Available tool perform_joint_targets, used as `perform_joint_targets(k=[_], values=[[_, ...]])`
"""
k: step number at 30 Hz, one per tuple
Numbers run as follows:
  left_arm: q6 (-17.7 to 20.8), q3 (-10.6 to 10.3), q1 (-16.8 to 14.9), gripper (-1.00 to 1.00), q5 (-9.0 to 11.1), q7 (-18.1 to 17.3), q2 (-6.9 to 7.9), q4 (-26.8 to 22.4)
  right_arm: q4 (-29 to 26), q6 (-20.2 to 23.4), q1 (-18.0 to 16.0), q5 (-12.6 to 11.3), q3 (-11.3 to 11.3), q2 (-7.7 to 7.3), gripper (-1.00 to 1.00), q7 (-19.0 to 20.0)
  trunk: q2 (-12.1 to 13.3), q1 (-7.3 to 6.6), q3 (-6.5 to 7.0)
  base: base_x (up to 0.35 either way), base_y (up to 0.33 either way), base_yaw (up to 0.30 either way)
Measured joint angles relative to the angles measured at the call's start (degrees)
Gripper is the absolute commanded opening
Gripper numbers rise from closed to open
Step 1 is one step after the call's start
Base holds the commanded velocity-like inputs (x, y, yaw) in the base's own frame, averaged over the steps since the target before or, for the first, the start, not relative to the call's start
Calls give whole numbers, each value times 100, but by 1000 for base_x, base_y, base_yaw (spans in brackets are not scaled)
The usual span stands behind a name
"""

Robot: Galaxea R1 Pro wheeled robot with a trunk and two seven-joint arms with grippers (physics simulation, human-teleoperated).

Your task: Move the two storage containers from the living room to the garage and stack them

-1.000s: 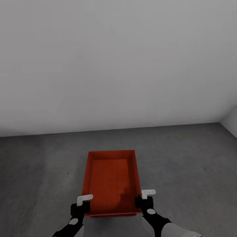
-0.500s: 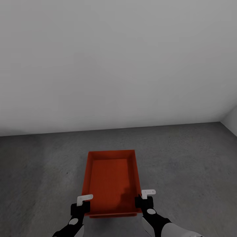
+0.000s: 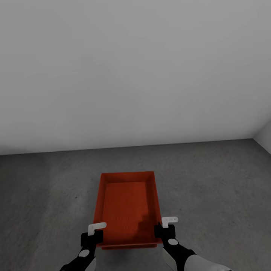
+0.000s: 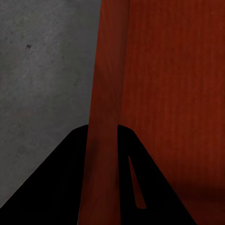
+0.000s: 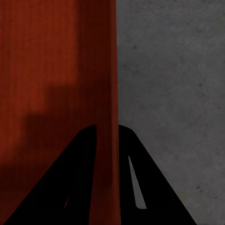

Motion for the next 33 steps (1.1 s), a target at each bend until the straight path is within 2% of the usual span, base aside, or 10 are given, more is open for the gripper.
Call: perform_joint_targets(k=[33], values=[[-6,-6,3,-100,7,-1,2,-6,0,-6,0,5,-2,1,-100,0,-1324,725,-593,0,0,0]])
